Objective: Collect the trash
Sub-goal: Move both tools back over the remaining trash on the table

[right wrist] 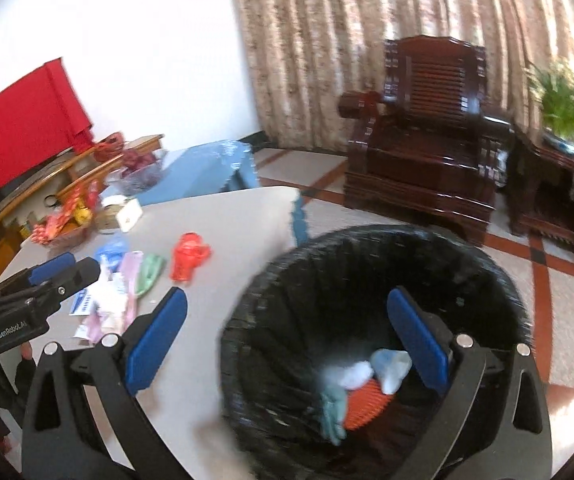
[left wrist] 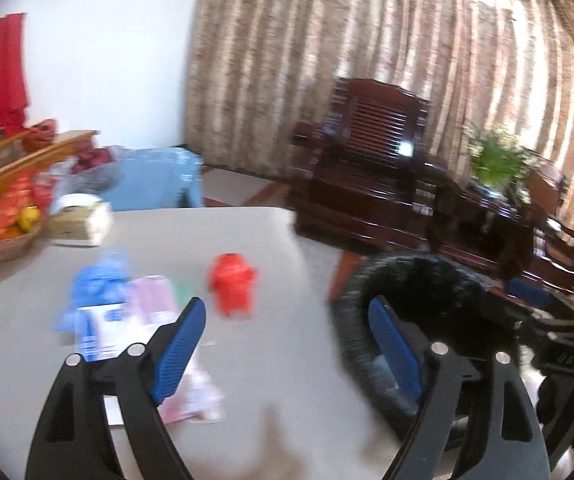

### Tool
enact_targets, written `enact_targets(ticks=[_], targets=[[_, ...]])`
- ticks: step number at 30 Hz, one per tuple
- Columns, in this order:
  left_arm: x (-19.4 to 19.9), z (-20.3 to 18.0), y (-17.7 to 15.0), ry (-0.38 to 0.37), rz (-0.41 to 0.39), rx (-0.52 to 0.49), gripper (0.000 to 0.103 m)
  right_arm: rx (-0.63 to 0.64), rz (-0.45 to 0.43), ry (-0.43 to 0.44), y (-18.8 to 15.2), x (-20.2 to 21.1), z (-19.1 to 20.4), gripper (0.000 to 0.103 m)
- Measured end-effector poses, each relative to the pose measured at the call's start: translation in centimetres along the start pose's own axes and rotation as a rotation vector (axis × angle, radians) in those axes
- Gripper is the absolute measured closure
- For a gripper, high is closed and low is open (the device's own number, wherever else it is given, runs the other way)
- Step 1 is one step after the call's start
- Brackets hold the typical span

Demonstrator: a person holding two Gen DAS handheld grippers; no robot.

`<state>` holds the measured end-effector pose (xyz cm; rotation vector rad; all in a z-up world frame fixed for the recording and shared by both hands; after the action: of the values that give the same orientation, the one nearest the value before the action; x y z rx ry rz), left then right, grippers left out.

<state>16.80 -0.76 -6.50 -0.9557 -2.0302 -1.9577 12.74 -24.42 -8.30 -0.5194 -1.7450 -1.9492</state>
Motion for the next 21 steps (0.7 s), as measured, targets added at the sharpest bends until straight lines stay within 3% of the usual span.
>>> enact_targets(ticks=[7, 21], targets=[[2.4, 6.3, -1.5, 0.164, -0.014, 0.05, 0.021, 0.07, 0.009, 0.095, 0.4, -2.5, 5.9, 0.005], [3.3, 13.9, -4.7, 0.315, 0.023, 0.131, 0.021, 0.196, 0.068, 0.233, -1.4, -9.2, 16.0, 0.006]])
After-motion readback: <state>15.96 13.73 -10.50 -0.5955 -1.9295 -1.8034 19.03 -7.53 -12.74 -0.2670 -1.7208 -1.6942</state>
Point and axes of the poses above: each gripper's, at about its wrist camera, not at the fingertips, and x roughly against the way its jaws point, z to its left, y to its top, the point moved 1 cm from there along -x, roughly the way its jaws point, and after that the axes turned 1 degree about -y, right-handed, at the moved point
